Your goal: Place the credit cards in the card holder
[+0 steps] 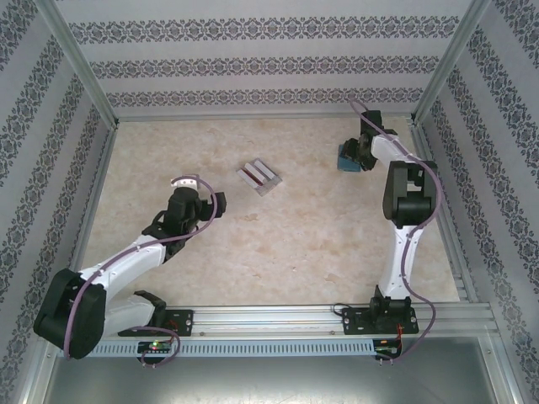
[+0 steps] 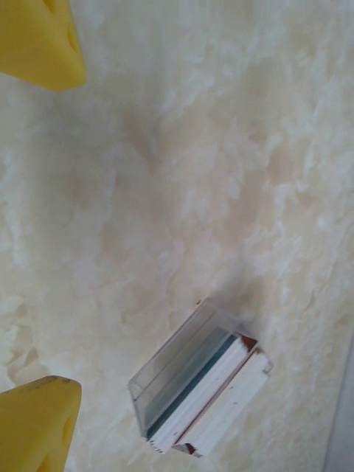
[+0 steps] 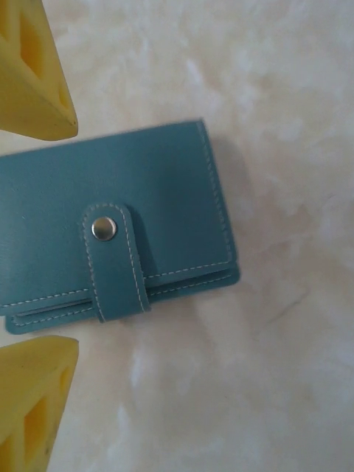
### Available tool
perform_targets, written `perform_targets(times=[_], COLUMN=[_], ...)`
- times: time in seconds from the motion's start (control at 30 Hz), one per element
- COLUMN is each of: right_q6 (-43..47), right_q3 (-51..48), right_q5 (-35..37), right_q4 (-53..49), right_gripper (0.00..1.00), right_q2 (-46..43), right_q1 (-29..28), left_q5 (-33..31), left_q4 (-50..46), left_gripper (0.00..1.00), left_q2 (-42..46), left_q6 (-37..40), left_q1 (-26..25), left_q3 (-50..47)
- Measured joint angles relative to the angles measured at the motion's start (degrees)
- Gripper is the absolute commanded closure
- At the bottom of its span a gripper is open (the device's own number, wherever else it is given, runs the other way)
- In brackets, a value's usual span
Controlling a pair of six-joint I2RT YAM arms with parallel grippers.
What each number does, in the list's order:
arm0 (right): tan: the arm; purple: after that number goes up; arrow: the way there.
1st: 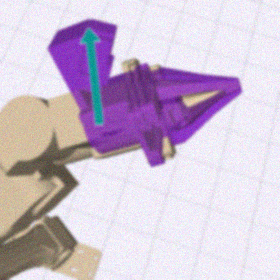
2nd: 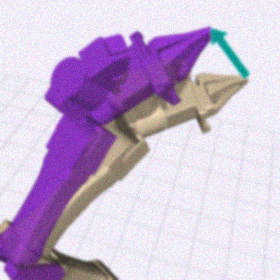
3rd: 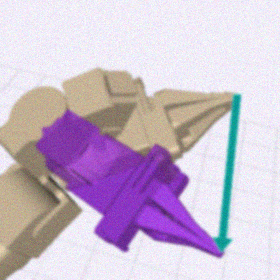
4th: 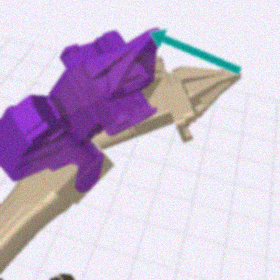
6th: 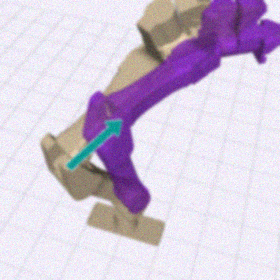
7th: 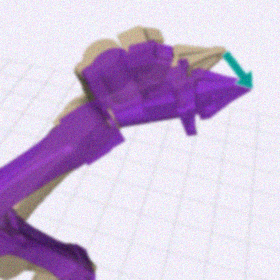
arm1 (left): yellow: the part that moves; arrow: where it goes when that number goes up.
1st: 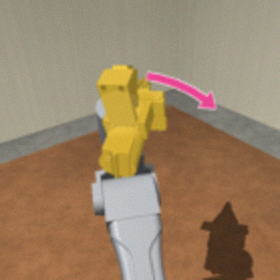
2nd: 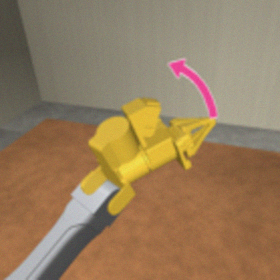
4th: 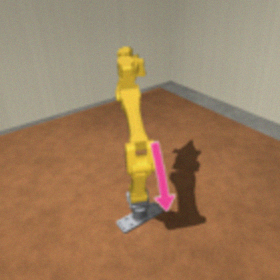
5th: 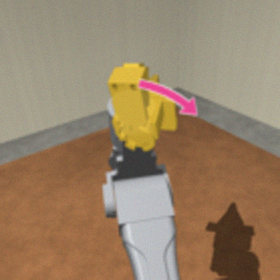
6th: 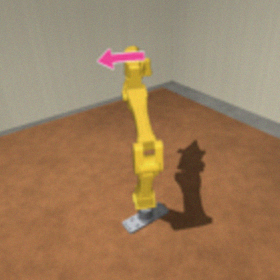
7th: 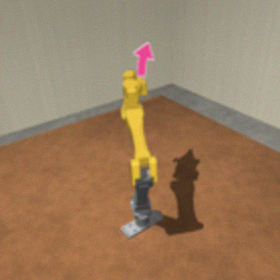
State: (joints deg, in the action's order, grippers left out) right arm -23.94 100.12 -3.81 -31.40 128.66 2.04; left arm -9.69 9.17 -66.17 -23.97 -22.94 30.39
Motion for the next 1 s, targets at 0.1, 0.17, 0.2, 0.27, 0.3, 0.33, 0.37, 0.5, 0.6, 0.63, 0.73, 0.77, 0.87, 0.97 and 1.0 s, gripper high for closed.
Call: perform_targets(times=[0.1, 0.17, 0.2, 0.27, 0.3, 0.33, 0.37, 0.5, 0.6, 0.63, 0.73, 0.77, 0.87, 0.97, 1.0], right_q6=[0.7, 1.0, 1.2, 1.3, 1.5, 1.5, 1.6, 1.9, 1.8, 1.8, 1.9, 1.8, 1.8, 1.0, 0.3], right_q3=[3.8, 5.0, 5.1, 4.9, 4.6, 4.3, 3.9, -2.7, -10.6, -13.3, -20.9, -23.4, -32.1, -39.2, -41.1], right_q5=[-0.3, -1.0, -1.6, -2.3, -2.7, -3.1, -3.3, -4.6, -5.7, -6.1, -7.0, -7.2, -7.5, -6.8, -6.5], right_q4=[-4.1, -5.8, -6.4, -7.3, -7.5, -7.6, -7.4, -5.7, -4.9, -4.6, -4.2, -4.0, -2.8, -1.9, -1.6], right_gripper=[0.48, 0.59, 0.63, 0.69, 0.71, 0.73, 0.75, 0.84, 0.93, 0.95, 0.95, 0.95, 0.91, 0.63, 0.56], right_q2=[2.3, 2.4, 2.4, 2.4, 2.4, 2.4, 2.2, -1.9, -7.1, -8.9, -13.9, -15.6, -22.4, -29.4, -31.8], right_q1=[0.0, 0.0, 0.0, 0.0, -0.1, -0.1, -0.2, -0.7, -2.2, -2.9, -5.7, -7.1, -12.9, -19.5, -20.7], left_q5=[-1.2, -2.0, -2.5, -2.9, -3.1, -3.4, -3.7, -3.9, -4.1, -4.2, -4.1, -4.0, -3.9, -2.7, -2.3], left_q4=[0.0, 0.0, 0.0, 0.0, 0.0, 0.0, -0.1, -0.7, -1.0, -1.2, -2.0, -2.0, -2.1, -3.4, -3.4], left_gripper=[0.00, 0.00, 0.00, 0.00, 0.00, 0.00, 0.00, 0.00, 0.00, 0.01, 0.00, 0.00, 0.00, 0.00, 0.00], left_q2=[0.4, 0.1, -0.1, -0.5, -0.8, -1.0, -1.3, -2.1, -2.8, -3.0, -3.8, -4.1, -4.8, -6.2, -6.5], left_q6=[0.0, 0.0, 0.0, 0.0, 0.0, 0.0, 0.0, 0.0, 0.0, 0.0, 0.0, 0.0, -0.1, -0.1, -0.2], left_q1=[0.0, 0.0, 0.0, 0.0, 0.0, 0.0, 0.0, 0.0, 0.0, 0.0, 0.0, 0.0, 0.0, 0.0, 0.0], left_q3=[0.0, 0.0, 0.0, 0.0, 0.0, 0.0, 0.0, 0.1, 0.1, 0.2, 0.7, 0.9, 1.1, 2.5, 2.9])
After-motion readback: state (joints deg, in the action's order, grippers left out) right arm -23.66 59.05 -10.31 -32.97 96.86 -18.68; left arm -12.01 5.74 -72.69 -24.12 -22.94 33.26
